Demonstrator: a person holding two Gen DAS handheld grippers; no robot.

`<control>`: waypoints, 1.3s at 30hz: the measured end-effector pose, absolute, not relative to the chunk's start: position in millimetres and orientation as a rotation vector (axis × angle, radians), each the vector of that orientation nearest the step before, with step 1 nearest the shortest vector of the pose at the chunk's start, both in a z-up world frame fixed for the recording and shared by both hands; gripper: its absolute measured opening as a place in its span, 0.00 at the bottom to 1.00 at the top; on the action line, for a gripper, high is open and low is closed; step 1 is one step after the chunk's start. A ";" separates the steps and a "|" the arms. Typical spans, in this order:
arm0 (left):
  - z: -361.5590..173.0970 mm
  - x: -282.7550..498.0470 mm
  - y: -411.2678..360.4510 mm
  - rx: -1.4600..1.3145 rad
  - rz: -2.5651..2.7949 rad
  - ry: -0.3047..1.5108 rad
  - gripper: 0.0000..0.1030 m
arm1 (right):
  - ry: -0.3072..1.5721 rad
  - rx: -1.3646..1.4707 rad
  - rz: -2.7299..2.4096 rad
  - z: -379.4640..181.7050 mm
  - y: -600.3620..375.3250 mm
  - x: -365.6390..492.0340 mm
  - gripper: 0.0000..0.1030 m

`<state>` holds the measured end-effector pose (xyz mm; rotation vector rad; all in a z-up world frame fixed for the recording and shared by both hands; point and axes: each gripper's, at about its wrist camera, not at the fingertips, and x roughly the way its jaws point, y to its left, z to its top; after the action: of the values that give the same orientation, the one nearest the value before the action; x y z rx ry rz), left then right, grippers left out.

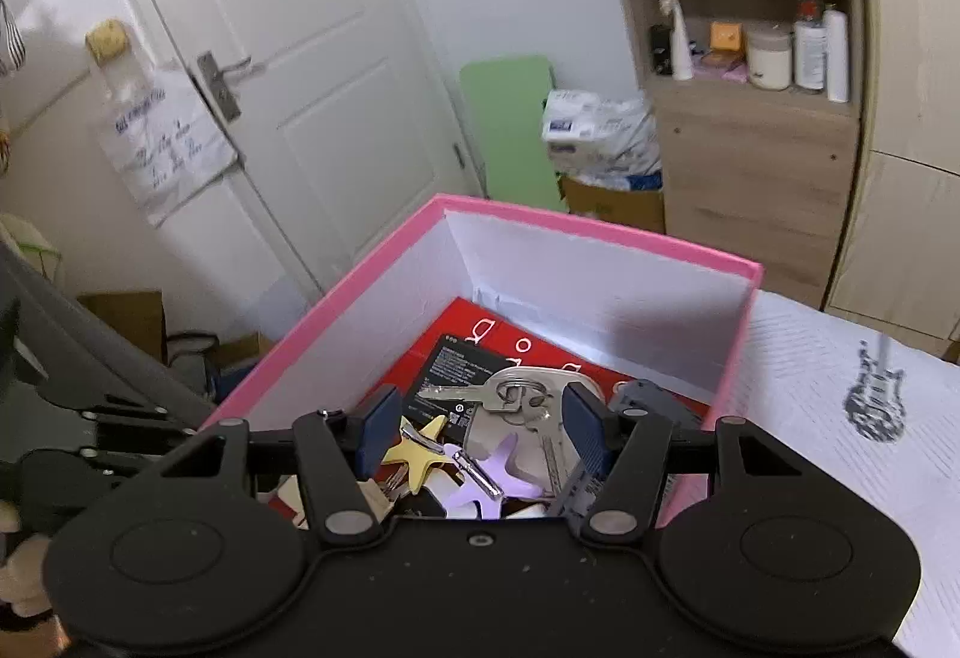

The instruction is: Organize rigid objects

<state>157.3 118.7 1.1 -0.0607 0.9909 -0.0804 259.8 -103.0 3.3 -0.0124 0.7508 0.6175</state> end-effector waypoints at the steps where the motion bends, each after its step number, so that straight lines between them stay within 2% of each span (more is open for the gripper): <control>1: 1.2 157.1 119.1 -0.064 -0.080 0.990 0.10 | 0.743 -0.008 0.618 4.9 -105.4 256.3 0.63; 23: 13.1 138.3 120.0 -0.059 -0.053 0.982 0.11 | 0.671 0.030 0.560 17.4 -127.5 190.3 0.65; 28: 25.7 123.3 123.5 -0.109 -0.049 0.976 0.22 | 0.651 0.061 0.536 19.1 -134.9 178.3 0.65; 32: 40.7 105.2 113.5 -0.076 -0.022 0.923 0.42 | 0.624 0.074 0.530 24.9 -139.5 164.5 0.67; 36: 56.0 86.0 96.2 -0.023 -0.024 0.872 0.48 | 0.567 0.040 0.507 35.4 -139.2 142.0 0.68; 39: 64.1 70.6 81.6 -0.006 -0.025 0.827 0.60 | 0.550 0.021 0.483 40.6 -138.9 127.0 0.70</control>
<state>70.6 81.6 64.1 -0.0064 0.8272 -0.0248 127.0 -138.9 40.6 0.0211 0.5501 0.4827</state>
